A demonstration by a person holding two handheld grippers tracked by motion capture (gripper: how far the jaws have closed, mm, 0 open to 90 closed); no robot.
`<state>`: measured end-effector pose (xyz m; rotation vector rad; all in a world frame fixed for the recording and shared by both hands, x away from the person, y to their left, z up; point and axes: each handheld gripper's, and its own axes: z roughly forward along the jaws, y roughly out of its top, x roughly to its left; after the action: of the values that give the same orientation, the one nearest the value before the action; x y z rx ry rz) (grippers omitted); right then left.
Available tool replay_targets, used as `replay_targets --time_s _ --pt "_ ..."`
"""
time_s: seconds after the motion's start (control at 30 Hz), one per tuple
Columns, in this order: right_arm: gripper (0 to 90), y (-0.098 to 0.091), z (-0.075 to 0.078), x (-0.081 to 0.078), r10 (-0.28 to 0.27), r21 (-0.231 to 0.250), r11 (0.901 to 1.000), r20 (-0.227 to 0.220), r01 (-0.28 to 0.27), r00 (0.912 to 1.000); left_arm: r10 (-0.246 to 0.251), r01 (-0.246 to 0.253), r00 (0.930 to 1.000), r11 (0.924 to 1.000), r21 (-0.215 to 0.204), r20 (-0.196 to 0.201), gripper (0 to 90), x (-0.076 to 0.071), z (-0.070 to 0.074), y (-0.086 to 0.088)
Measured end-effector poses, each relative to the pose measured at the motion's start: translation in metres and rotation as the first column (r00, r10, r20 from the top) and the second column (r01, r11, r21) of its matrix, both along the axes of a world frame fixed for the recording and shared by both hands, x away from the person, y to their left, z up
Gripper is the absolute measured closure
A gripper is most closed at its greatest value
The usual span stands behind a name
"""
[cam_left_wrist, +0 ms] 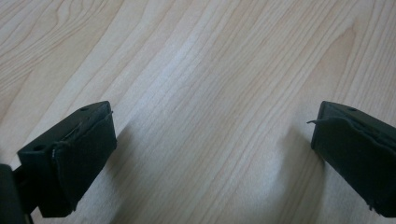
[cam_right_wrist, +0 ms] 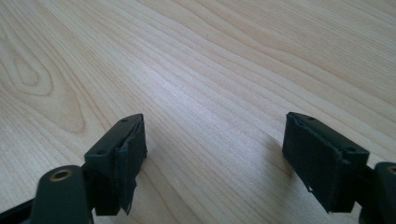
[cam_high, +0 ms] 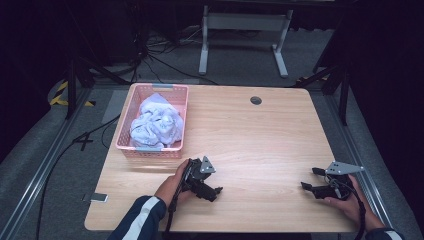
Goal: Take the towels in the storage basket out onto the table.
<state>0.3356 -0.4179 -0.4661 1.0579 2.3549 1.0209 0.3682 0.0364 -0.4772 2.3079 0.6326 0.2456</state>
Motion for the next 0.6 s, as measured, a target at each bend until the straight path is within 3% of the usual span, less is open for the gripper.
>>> replay_targets --time_s 0.23,0.3,0.4,0.47,0.57,0.6 --pt "21.4 0.0 0.0 0.0 -0.001 0.0 1.0 -0.003 0.001 1.0 -0.057 0.058 0.9983 0.9983 0.011 -0.006 0.2 -0.002 0.001 0.005" --pt "21.3 0.001 0.0 0.001 0.0 -0.002 1.0 -0.003 0.0 1.0 -0.06 0.061 0.998 0.9974 0.038 -0.021 0.4 -0.004 0.003 0.008" --pt "21.3 0.001 0.0 0.001 0.0 -0.003 1.0 -0.004 0.0 1.0 -0.072 0.072 0.9974 0.9958 0.057 -0.008 3.2 -0.006 0.006 0.012" --pt "21.3 0.001 0.0 0.001 0.0 -0.003 1.0 -0.004 0.0 1.0 -0.069 0.068 0.9975 0.9961 0.056 0.011 14.8 -0.007 0.009 0.014" --pt "21.4 0.0 0.0 0.001 0.004 -0.001 1.0 -0.004 -0.004 1.0 -0.046 0.045 0.9989 0.9955 0.083 0.011 16.6 -0.006 0.012 0.012" --pt "21.4 0.0 0.0 0.001 0.005 -0.002 1.0 -0.002 -0.005 1.0 -0.074 0.073 0.9972 0.9922 0.101 0.009 17.3 -0.006 0.014 0.013"
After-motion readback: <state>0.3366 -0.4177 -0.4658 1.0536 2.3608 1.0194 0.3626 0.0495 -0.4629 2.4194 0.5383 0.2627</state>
